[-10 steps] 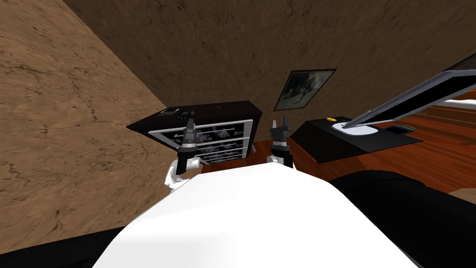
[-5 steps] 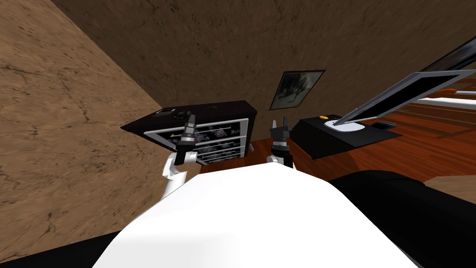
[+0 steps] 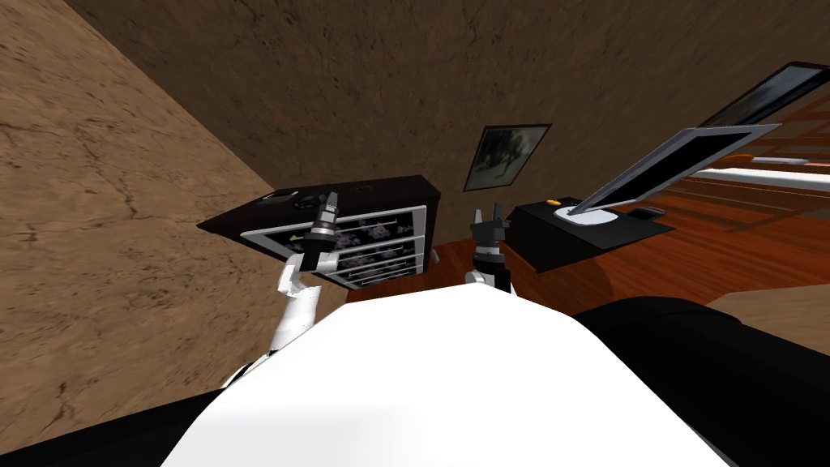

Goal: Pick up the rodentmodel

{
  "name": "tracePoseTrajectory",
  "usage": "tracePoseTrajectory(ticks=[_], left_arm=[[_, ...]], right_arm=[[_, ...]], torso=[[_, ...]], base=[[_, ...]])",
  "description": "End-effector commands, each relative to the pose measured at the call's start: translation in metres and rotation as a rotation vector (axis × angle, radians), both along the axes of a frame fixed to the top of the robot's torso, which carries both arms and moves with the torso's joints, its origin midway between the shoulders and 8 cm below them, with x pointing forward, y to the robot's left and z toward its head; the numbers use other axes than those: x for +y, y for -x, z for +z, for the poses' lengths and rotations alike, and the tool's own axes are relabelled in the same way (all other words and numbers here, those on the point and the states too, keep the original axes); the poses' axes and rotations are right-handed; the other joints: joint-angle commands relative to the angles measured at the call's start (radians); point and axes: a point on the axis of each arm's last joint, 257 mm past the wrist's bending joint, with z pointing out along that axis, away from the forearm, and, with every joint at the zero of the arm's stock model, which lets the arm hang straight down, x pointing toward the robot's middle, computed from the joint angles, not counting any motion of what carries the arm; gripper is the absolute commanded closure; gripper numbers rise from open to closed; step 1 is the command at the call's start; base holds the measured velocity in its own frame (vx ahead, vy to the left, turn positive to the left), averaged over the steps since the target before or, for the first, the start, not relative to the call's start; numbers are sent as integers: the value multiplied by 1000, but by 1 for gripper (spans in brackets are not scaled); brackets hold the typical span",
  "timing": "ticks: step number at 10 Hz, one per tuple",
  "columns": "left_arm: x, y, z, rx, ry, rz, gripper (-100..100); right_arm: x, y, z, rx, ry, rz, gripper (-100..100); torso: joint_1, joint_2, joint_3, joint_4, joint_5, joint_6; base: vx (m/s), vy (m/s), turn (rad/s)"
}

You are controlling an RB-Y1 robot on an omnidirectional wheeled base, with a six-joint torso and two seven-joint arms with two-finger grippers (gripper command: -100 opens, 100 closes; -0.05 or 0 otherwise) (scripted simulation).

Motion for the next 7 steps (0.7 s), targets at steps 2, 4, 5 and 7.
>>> tracePoseTrajectory(ticks=[2, 4, 5, 7], left_arm=[[22, -22, 16, 18, -34, 61, -100], [46, -38, 22, 45, -59, 122, -100], [45, -41, 30, 39, -53, 125, -100], [71, -54, 37, 68, -71, 191, -100]], right_arm=[[0, 0, 0, 0, 0, 0, 0], [0, 0, 0, 0, 0, 0, 0], [0, 0, 0, 0, 0, 0, 0], [0, 0, 0, 0, 0, 0, 0]], torso=[[-1, 0, 0, 0, 0, 0], [1, -1, 0, 0, 0, 0], [0, -1, -1, 0, 0, 0], [1, -1, -1, 0, 0, 0]], base=[[-24, -53, -95], [-7, -33, -48], [-5, -44, -92], [-8, -38, -86]])
